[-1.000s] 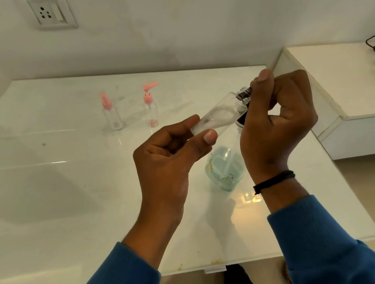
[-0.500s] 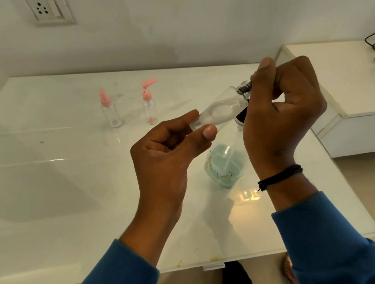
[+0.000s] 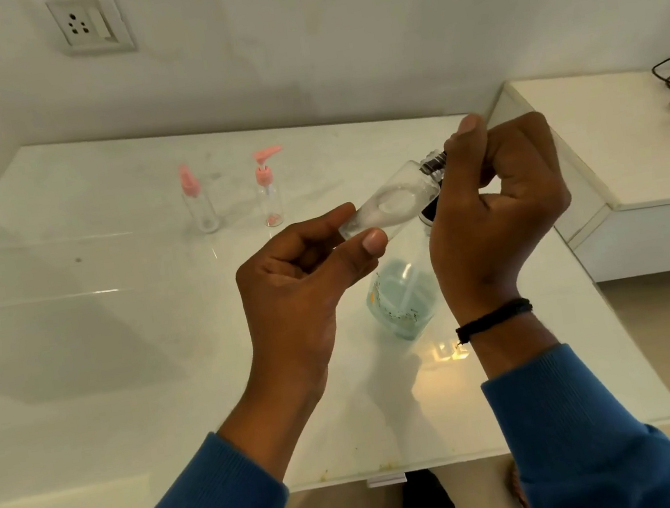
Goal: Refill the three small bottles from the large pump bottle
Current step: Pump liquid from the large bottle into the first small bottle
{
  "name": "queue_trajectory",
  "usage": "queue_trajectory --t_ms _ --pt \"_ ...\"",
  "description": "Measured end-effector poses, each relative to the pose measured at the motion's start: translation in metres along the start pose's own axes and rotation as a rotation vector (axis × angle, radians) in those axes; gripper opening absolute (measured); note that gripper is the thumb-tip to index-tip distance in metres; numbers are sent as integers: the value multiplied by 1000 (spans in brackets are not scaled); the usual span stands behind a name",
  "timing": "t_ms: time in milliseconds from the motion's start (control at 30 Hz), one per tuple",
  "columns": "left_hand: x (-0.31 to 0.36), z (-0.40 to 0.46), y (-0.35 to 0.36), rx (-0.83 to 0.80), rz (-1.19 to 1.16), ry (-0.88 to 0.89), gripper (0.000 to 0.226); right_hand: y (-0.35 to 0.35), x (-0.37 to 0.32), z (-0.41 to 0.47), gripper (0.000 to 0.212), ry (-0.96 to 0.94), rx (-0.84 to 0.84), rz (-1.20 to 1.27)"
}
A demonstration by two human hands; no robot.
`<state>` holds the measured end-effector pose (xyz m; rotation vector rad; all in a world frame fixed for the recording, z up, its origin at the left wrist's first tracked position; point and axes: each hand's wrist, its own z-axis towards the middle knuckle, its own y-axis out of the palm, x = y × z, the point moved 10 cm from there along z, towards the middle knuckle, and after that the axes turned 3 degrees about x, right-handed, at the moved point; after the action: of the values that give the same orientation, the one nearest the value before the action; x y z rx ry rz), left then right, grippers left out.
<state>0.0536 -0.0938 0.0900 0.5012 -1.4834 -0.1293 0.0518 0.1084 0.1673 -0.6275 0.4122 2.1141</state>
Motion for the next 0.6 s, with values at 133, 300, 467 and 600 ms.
queue_trajectory --t_ms 133,300,467,600 --pt "0 1 0 -4 15 -1 45 2 -2 4 40 -11 -9 -16" --pt "0 -1 0 2 12 -6 43 1 1 -1 40 9 -8 -2" --pt "1 1 0 -3 15 1 43 2 -2 8 41 -22 -15 -4" --pt "0 0 -1 4 11 -8 42 1 4 0 40 3 -6 26"
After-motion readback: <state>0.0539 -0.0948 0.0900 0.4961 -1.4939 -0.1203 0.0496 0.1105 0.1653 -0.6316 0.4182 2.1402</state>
